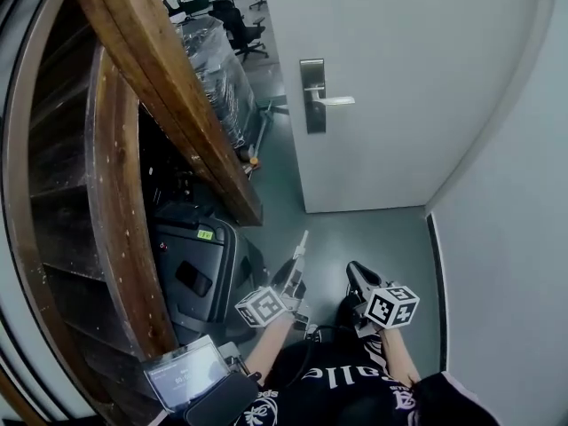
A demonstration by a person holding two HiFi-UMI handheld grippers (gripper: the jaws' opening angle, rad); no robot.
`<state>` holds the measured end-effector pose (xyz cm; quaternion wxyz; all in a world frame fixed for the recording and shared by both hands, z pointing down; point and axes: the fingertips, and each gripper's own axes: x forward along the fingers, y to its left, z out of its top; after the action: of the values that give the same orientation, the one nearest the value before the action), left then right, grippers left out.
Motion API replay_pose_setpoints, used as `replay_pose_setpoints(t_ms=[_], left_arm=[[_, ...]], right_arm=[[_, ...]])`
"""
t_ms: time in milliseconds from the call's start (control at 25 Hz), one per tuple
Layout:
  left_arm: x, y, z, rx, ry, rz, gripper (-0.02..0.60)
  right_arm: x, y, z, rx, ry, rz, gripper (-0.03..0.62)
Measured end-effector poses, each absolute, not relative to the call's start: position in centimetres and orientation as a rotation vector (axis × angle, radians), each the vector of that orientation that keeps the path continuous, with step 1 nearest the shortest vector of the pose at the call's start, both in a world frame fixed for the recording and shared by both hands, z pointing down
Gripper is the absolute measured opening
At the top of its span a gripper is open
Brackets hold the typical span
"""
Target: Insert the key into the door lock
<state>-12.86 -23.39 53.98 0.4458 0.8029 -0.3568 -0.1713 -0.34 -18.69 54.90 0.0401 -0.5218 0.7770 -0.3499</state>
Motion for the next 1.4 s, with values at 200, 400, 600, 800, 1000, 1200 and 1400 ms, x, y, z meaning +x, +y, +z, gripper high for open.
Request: replay_pose_setpoints(t_ms=[200, 400, 600, 800, 1000, 1200, 1400], left_arm=[[-10.5, -29.8, 53.6, 1.923, -0.909, -0.513, 0.023], [-6.6, -36.6, 52.9, 1.888, -0.957, -0.595, 0.022], [-2.1, -42.1, 52.8, 1.851, -0.964, -0.659, 0.022], [-0.1, -46.8, 52.6, 1.808, -0.972, -0.715, 0.023], [0.7, -51.9, 52.8, 1.800, -0.976, -0.706, 0.022], [0.8, -56.7, 51.7, 1.768, -0.928, -0.766, 0.022], [0.8, -60.1, 51.9, 1.719, -0.911, -0.789, 0.022]], right_arm=[[1.9, -25.5, 54.7, -1.516, 2.476, -1.071, 0.037], [5.1, -32.0, 53.9, -1.408, 2.610, -1.058, 0.037], [8.7, -36.8, 53.5, -1.329, 2.682, -1.048, 0.037], [10.8, -39.4, 53.6, -1.288, 2.691, -1.059, 0.037], [12.4, -40.9, 53.5, -1.314, 2.681, -1.058, 0.037], [13.1, -42.3, 53.1, -1.364, 2.644, -1.026, 0.037], [12.8, -43.4, 52.1, -1.393, 2.626, -0.978, 0.037]])
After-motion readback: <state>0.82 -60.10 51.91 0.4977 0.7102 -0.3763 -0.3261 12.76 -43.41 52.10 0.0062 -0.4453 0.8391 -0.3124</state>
